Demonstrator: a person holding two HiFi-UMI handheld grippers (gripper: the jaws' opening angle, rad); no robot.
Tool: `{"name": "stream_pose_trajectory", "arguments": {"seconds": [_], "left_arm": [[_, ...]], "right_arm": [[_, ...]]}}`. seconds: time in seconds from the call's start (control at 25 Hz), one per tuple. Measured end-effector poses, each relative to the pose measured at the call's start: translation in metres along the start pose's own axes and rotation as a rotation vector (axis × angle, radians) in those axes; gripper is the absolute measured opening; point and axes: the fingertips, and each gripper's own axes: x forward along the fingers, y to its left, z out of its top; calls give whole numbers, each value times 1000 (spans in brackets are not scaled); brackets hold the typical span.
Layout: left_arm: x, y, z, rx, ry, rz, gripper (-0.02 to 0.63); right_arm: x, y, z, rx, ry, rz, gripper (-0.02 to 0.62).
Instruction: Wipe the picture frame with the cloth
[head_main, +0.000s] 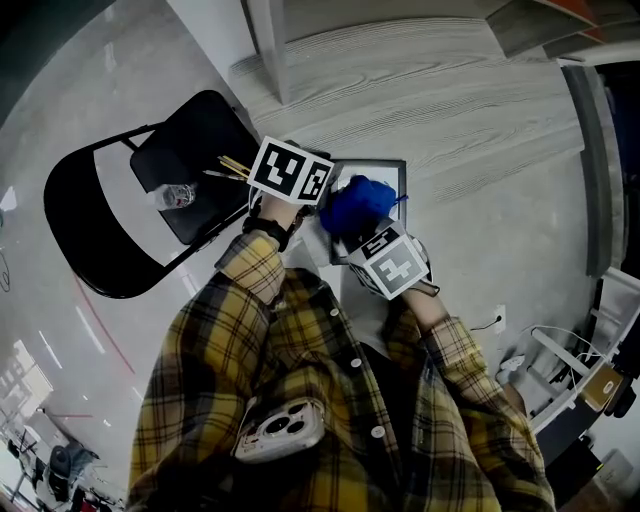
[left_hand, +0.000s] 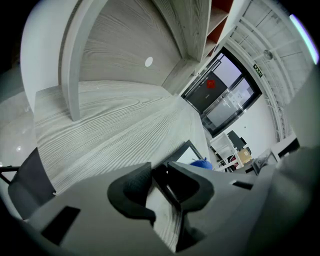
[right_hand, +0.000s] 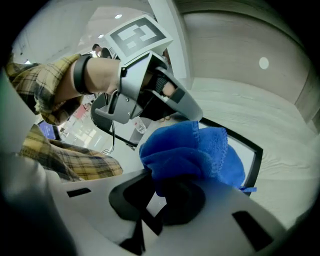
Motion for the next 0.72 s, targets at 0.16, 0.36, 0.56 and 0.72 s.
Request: {"name": "stream_pose_trajectory", "arguments": {"seconds": [0.16, 0.36, 0.56, 0.72], "left_arm": [[0, 0, 0, 1, -3, -1, 104], [-3, -3, 1, 1, -4, 3, 104], [-3, -3, 2, 2, -5, 3, 104], [-3, -3, 1, 1, -17, 2, 106]], "right_arm": [[-2, 18, -19, 36, 21, 56, 44], [-10, 34, -33, 77, 19, 109, 44], [-16, 47, -45, 82, 34, 148, 44], [-20, 48, -46, 85, -30, 136, 44]]}}
